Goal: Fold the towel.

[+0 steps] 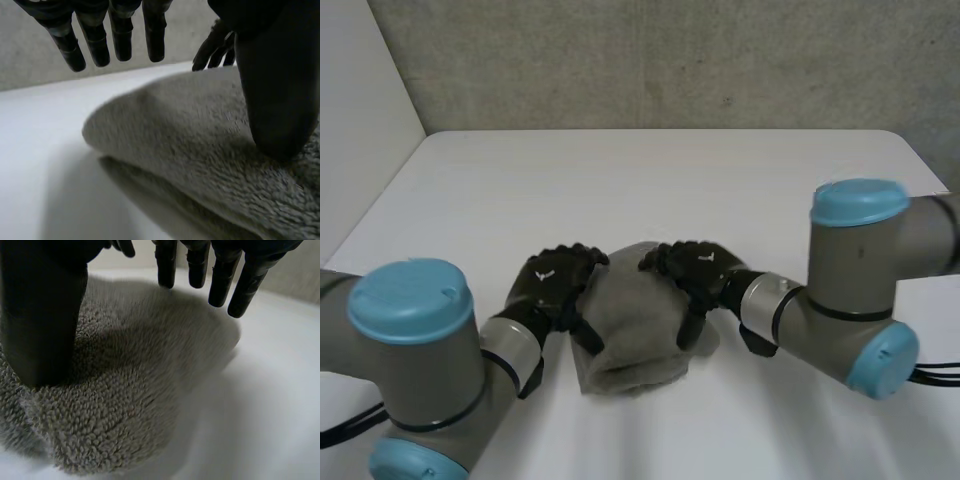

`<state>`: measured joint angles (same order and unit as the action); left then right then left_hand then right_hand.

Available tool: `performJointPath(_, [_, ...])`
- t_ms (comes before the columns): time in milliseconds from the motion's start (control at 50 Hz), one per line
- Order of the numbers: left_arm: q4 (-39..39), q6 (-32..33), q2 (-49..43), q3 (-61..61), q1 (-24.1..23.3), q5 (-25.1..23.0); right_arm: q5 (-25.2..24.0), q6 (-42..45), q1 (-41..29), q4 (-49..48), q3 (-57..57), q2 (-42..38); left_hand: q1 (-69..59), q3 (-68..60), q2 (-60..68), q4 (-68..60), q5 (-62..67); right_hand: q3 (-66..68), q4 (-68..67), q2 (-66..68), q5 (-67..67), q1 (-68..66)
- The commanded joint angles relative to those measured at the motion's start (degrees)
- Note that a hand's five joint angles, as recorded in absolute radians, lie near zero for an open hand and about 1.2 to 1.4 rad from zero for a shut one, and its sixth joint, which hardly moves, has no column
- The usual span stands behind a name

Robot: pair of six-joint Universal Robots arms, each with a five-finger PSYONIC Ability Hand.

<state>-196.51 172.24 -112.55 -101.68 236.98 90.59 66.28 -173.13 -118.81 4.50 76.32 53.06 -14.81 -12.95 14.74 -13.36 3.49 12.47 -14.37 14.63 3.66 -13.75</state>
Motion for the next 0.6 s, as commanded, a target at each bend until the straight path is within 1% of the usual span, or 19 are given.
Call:
performJointPath(20, [-0.1,0.6,-1.9,0.0,-0.8,0.9,-1.5,0.2,0.0,0.2,-0.4,-3.8,3.8,3.0,-3.7,3.4,-2.4,-2.5,4.4,-4.6,-3.7,3.8])
performJointPath(100, [-0.3,0.6,-2.9,-0.1,-0.8,0.9,-1.5,2.4,0.6,0.2,-0.1,-3.9,3.8,3.0,-3.7,3.4,-2.4,-2.5,4.4,-4.6,-3.7,3.8])
performJointPath(160, [-0.3,0.7,-4.0,-0.1,-0.9,0.9,-0.8,7.5,1.8,0.2,0.7,-3.7,3.8,3.0,-3.7,3.4,-2.4,-2.5,4.4,-4.6,-3.7,3.8])
performJointPath(200, [-0.3,0.7,-4.4,0.0,-0.9,0.9,-1.0,8.8,2.0,0.2,1.3,-3.5,3.8,3.0,-3.7,3.4,-2.4,-2.5,4.4,-4.6,-3.7,3.8])
performJointPath(400, [-0.7,1.2,-5.5,0.7,-0.4,0.9,-0.9,9.7,2.3,0.2,3.6,-2.4,3.8,3.0,-3.7,3.4,-2.4,-2.5,4.4,-4.6,-3.7,3.8])
performJointPath(440, [-0.7,1.2,-5.0,0.8,-0.2,0.9,-0.9,9.5,2.5,0.2,3.9,-1.5,3.8,3.0,-3.7,3.4,-2.4,-2.5,4.4,-4.6,-3.7,3.8])
performJointPath(480, [-0.6,1.2,-4.5,1.0,-0.2,1.0,-0.9,9.1,2.6,0.0,4.8,1.8,3.8,3.0,-3.7,3.4,-2.4,-2.5,4.4,-4.6,-3.7,3.8])
performJointPath(500, [-0.6,1.2,-4.5,1.0,-0.2,1.0,-0.9,9.1,2.6,0.0,4.8,1.9,3.8,3.0,-3.7,3.4,-2.4,-2.5,4.4,-4.6,-3.7,3.8])
performJointPath(540, [-0.5,1.2,-0.6,1.4,-0.1,0.9,-0.7,8.1,2.7,-0.5,5.8,6.5,3.8,3.0,-3.7,3.4,-2.4,-2.5,4.4,-4.6,-3.7,3.8])
performJointPath(560, [-0.5,1.2,-0.6,1.4,-0.1,0.9,-0.7,8.1,2.7,-0.5,5.9,6.5,3.8,3.0,-3.7,3.4,-2.4,-2.5,4.4,-4.6,-3.7,3.8])
performJointPath(580, [-0.4,1.2,1.5,1.7,0.1,0.9,-0.3,7.1,2.9,-0.6,6.0,8.9,3.8,3.0,-3.7,3.4,-2.4,-2.5,4.4,-4.6,-3.7,3.8])
performJointPath(600, [-0.3,1.1,3.7,2.2,0.5,0.6,-0.3,7.1,2.9,-0.6,6.0,8.9,3.9,3.0,-3.9,3.4,-2.6,-2.5,4.4,-4.6,-3.7,3.8])
